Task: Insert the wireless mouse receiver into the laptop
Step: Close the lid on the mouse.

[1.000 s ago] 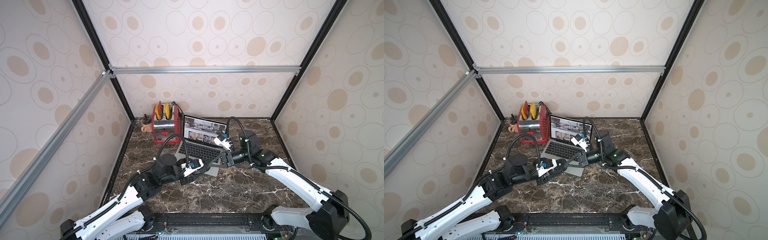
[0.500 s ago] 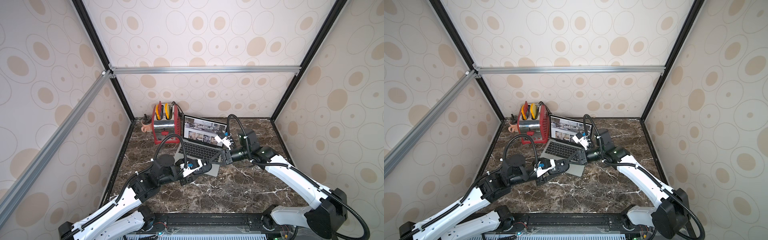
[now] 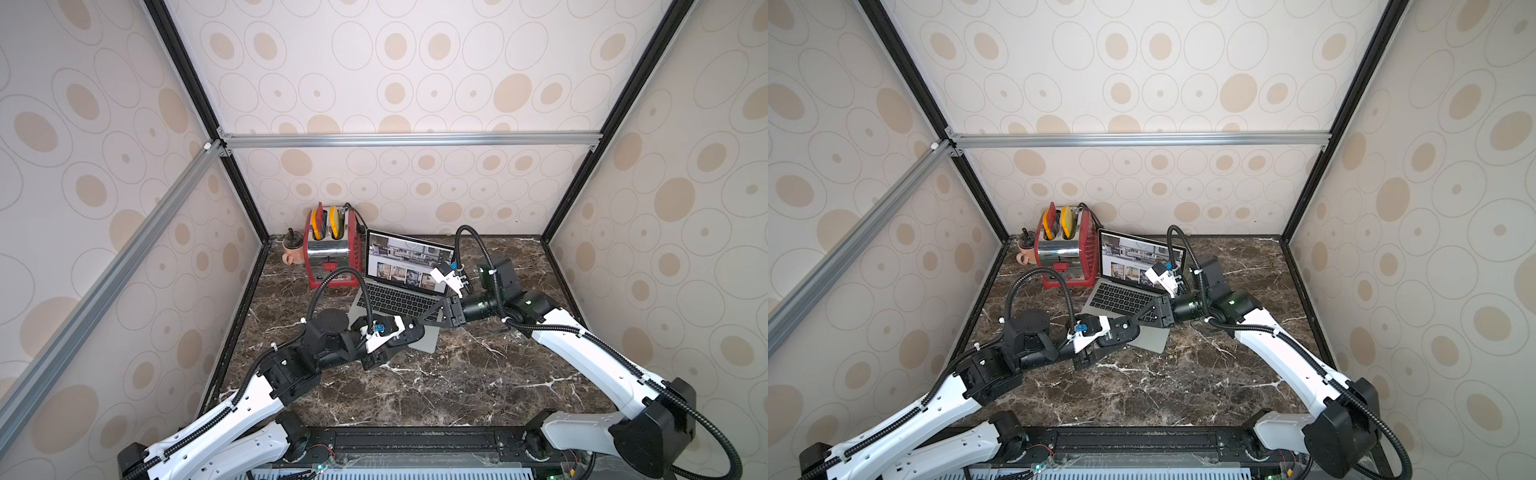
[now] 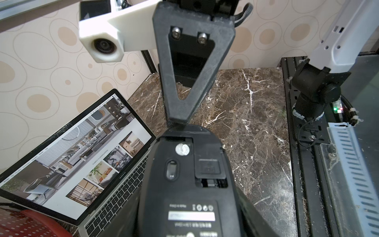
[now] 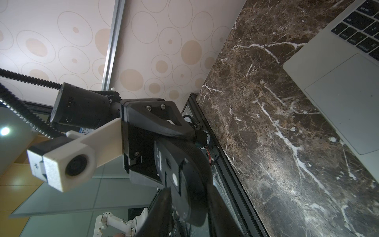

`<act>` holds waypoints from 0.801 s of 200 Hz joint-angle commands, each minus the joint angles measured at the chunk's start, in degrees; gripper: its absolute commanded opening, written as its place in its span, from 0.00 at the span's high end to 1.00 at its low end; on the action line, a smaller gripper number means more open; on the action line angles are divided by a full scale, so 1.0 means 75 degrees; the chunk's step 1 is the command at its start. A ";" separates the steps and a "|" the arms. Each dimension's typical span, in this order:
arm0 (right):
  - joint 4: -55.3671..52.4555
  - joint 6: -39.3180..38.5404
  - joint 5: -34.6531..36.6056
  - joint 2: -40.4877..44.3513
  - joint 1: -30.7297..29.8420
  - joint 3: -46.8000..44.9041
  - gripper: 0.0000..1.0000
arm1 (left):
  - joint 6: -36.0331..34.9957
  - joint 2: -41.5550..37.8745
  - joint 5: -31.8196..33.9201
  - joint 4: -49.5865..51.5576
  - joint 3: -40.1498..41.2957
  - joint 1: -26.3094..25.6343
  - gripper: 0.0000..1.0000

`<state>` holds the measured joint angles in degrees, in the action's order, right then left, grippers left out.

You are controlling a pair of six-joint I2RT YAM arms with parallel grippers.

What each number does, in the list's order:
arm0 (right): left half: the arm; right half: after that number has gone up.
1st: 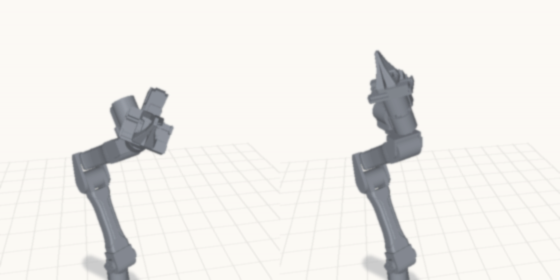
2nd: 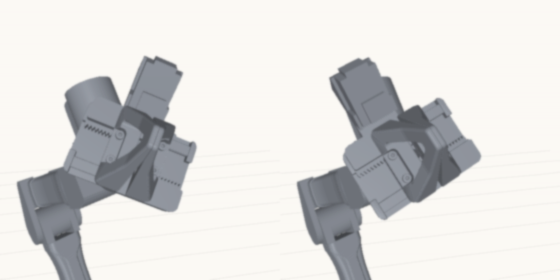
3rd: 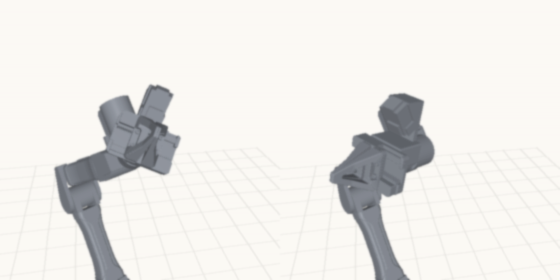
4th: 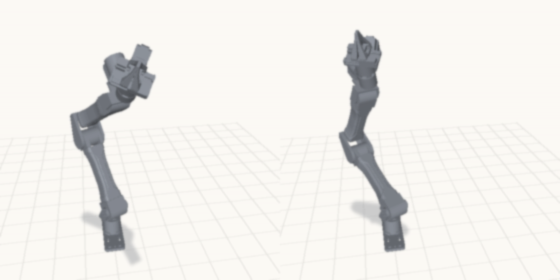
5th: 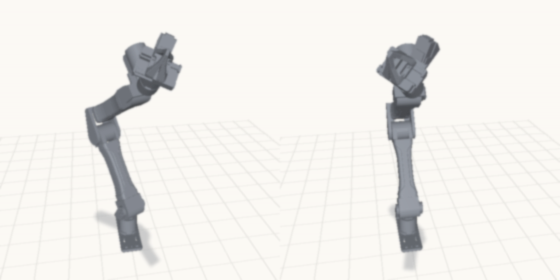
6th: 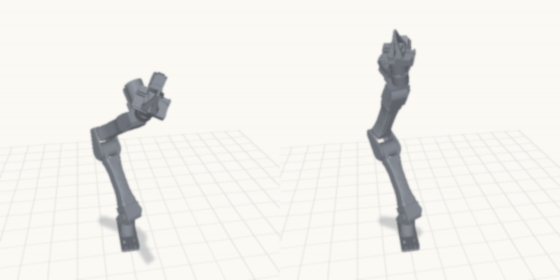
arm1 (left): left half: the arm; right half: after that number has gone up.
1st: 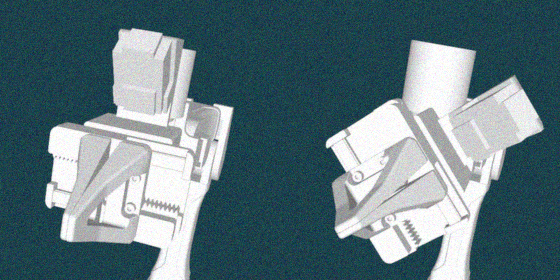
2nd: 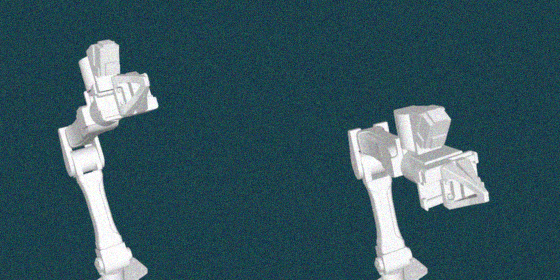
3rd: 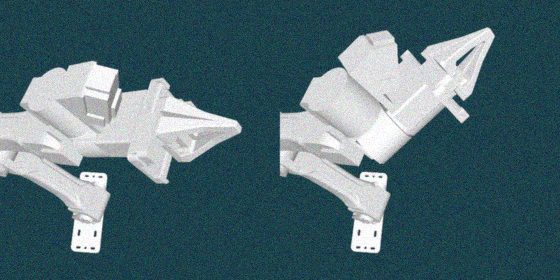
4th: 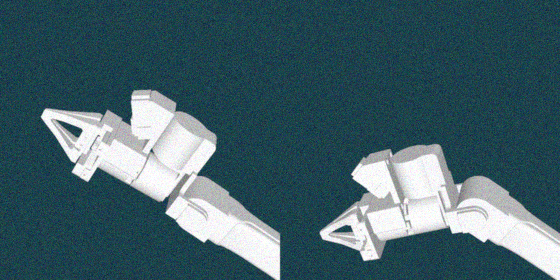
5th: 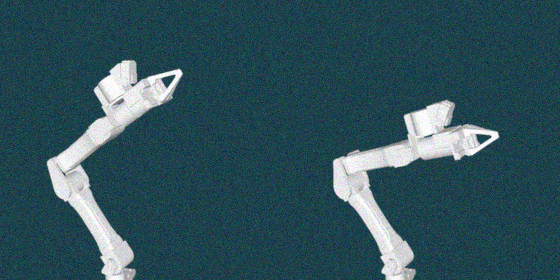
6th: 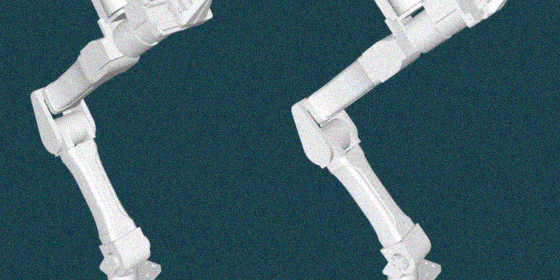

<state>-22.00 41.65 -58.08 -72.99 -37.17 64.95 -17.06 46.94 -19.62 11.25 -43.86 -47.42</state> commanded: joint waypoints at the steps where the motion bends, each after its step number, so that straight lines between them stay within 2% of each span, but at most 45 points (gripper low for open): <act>1: -0.0300 -0.0186 -0.0001 0.0142 -0.0036 0.0217 0.64 | 0.0141 -0.0083 -0.0221 -0.0906 -0.0094 -0.0040 1.00; 160: -0.1287 -0.0672 0.0362 0.0316 -0.0019 0.0983 0.52 | 0.0400 -0.0108 -0.0220 -0.1185 -0.0035 -0.0040 1.00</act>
<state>-28.23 39.24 -56.47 -71.64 -37.21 70.24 -14.55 46.94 -20.45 6.90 -43.44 -47.62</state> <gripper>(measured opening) 0.476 0.600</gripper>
